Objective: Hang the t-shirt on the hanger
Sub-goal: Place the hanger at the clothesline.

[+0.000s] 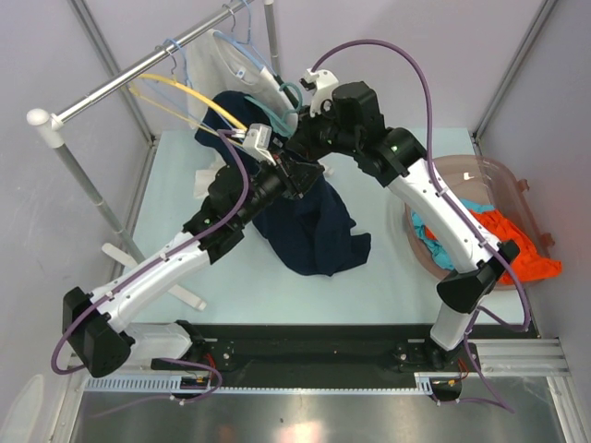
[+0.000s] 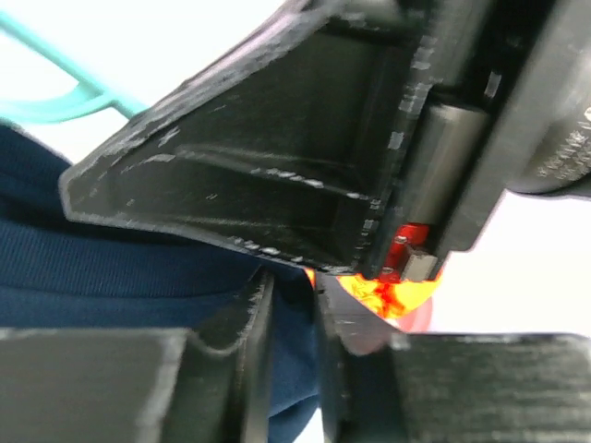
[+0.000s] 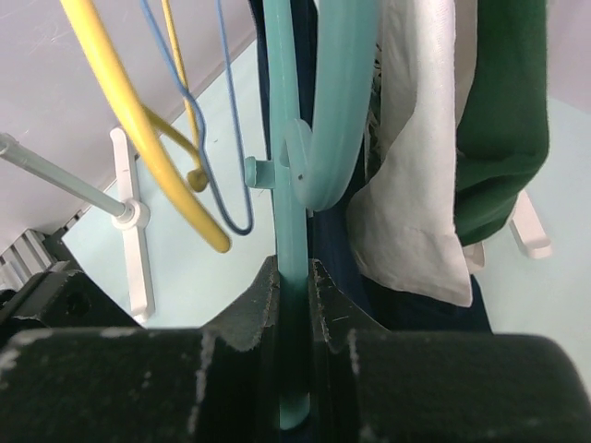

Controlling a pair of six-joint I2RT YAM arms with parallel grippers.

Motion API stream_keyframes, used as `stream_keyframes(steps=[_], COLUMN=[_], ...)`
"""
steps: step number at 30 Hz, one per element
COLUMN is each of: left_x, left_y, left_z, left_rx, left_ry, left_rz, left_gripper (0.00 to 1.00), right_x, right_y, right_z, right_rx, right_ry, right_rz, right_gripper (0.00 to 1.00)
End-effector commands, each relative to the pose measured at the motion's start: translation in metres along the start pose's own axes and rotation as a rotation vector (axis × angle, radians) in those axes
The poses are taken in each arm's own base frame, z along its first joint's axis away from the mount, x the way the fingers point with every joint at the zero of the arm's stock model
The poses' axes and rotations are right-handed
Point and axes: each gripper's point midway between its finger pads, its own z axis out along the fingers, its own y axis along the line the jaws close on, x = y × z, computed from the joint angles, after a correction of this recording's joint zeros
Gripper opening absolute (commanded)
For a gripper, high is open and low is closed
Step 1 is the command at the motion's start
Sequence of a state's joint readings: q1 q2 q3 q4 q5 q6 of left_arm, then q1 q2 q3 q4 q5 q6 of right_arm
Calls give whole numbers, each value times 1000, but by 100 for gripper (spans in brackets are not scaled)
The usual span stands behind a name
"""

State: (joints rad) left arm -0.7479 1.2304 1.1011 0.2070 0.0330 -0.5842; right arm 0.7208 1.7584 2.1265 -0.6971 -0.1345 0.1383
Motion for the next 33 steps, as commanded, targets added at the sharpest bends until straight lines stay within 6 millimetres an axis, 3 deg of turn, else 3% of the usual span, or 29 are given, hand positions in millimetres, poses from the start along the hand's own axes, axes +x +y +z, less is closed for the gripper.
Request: stream_keyframes(steps=[1, 7, 13, 15, 19, 25, 30, 31, 33], left_x=[-22, -27, -29, -31, -42, -58, -79, -84, -94], left_y=[-23, -26, -25, -18, -12, -15, -21, -19, -19], left_z=[6, 11, 18, 18, 16, 16, 17, 17, 16], left_rx=[40, -3, -67, -113, -148, -131, -93, -93, -88], left_ry=[-32, -28, -34, -43, -85, -129, -186, -199, -229], left_rz=[-121, -226, -310, -322, -339, -345, -303, -279, -259], left_gripper=[14, 0, 0, 0, 0, 0, 0, 0, 0], right_x=[-60, -60, -57, -57, -57, -64, -72, -75, -84], right_y=[28, 24, 25, 26, 32, 37, 37, 36, 33], right_z=[-35, -41, -42, -40, -40, -44, -49, -52, -59], right_rx=[-74, -55, -69, -76, -105, -129, -130, -123, -112], right_ry=[-218, -224, -221, -221, -224, -249, -276, -286, -315], right_rz=[-13, -36, -70, -76, -79, -76, -83, -83, -83], right_gripper=[0, 0, 0, 11, 19, 50, 63, 68, 93])
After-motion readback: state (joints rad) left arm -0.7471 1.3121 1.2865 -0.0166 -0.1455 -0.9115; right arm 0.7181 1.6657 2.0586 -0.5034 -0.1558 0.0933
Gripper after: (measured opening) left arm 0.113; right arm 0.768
